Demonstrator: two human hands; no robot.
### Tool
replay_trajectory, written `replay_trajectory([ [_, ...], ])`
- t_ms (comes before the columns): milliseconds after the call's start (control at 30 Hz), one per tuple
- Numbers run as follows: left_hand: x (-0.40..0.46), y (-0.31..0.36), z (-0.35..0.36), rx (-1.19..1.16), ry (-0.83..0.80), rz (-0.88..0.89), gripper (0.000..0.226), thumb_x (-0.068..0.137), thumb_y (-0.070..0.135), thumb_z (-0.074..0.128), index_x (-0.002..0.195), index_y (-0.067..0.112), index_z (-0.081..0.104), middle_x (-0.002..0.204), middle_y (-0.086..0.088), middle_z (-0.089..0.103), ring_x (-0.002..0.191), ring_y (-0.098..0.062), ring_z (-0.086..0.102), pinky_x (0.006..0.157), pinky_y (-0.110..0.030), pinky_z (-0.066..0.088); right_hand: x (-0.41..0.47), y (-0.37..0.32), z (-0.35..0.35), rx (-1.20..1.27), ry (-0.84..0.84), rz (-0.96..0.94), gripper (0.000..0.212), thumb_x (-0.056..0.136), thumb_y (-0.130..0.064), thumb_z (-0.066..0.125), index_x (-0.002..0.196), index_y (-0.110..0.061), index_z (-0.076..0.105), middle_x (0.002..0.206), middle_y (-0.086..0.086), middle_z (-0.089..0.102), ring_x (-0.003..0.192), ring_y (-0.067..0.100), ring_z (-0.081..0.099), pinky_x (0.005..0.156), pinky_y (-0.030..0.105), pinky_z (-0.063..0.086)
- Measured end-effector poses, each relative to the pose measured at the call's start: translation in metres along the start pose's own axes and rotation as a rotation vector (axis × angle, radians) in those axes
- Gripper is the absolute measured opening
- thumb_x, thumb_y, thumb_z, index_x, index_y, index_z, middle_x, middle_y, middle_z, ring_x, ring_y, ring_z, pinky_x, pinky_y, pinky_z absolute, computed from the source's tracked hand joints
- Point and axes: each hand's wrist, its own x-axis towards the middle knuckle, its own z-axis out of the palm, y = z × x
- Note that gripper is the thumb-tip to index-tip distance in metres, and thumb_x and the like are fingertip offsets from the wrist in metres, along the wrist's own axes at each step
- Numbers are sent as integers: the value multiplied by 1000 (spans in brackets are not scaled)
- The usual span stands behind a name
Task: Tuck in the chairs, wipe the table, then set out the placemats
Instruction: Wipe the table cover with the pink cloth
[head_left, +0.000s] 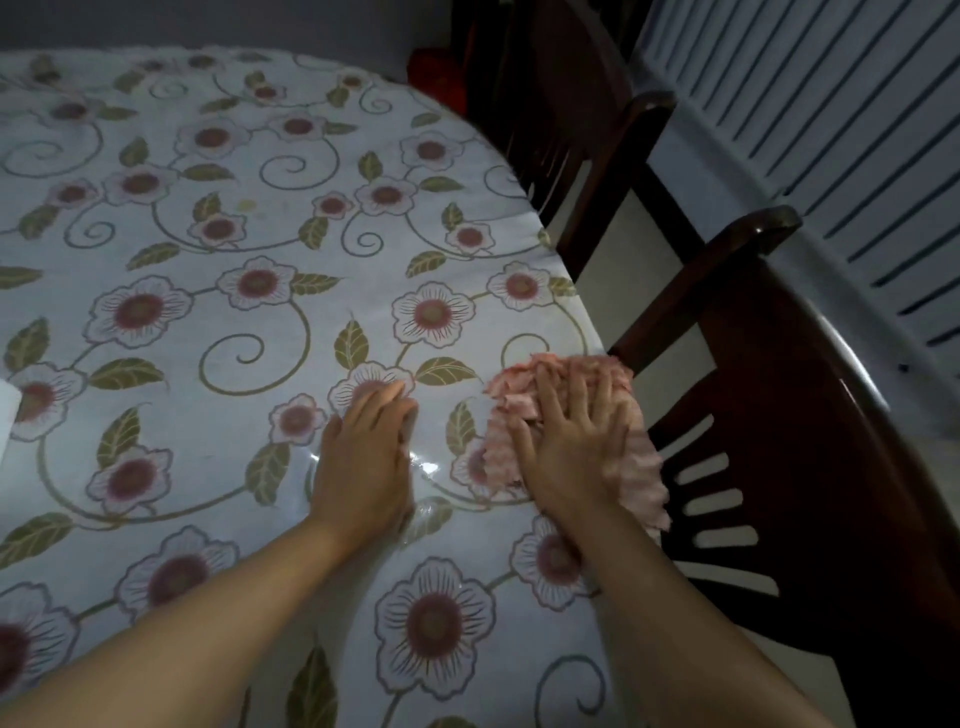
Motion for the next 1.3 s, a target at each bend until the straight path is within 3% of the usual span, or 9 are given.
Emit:
replay_trajectory([
  [100,0,-20,-17,64,19,-51,46,82,-3,49,126,5,53,142,-14,44,134,-30,36,112,-45,29,-29,-29,-1,14,-89,-328,66,91,-66,8,149,-35,15,158,4,2,145,33,-7,115,55,3],
  [200,3,-41,-33,160,15,-122,44,84,12,48,128,8,52,143,-12,44,132,-31,38,105,-48,34,-48,-47,1,41,-181,-690,61,91,-61,33,147,-38,21,158,-6,8,146,23,-5,117,49,-3],
  [267,6,-54,-42,175,26,-179,41,89,21,43,128,11,51,145,-9,42,133,-28,36,104,-48,35,-24,-47,1,33,-148,-663,63,89,-64,31,146,-39,22,158,-10,8,146,19,-6,117,47,-4],
  [400,16,-78,-51,187,63,-234,43,87,19,51,129,12,50,147,-7,39,135,-27,34,105,-51,34,53,-63,8,-111,-152,-301,79,80,-72,-7,149,-38,8,158,-4,-12,144,26,-17,113,51,-14],
  [500,18,-88,-50,184,62,-235,48,83,28,40,128,15,51,147,-4,40,134,-26,34,103,-54,35,78,-95,16,-47,-97,-209,78,80,-68,-2,148,-37,17,160,5,-5,144,35,-11,111,57,-11],
  [767,-9,-128,-83,149,148,-422,45,83,17,49,127,12,52,145,-7,41,134,-31,35,101,-58,34,20,-178,32,-14,-208,-1012,56,95,-56,27,146,-33,31,157,-6,19,146,24,6,115,54,8],
  [933,-21,-169,-109,181,168,-555,46,88,17,55,133,13,46,149,-6,34,138,-29,27,104,-52,32,120,-191,36,-81,-162,-557,76,83,-67,3,150,-32,13,160,2,2,146,29,-5,115,55,-3],
  [1033,-28,-174,-112,164,167,-486,46,91,13,51,136,11,43,151,-6,32,141,-26,22,107,-46,28,139,-224,45,-58,-201,-427,66,91,-61,14,150,-31,14,160,6,2,144,35,-4,114,57,-4],
  [1300,-60,-169,-109,12,243,-505,47,81,-7,52,127,1,46,140,-19,41,131,-35,35,104,-42,35,23,-256,39,-58,-269,-976,60,93,-57,14,149,-36,8,159,-3,-5,143,26,-17,115,54,-6],
])
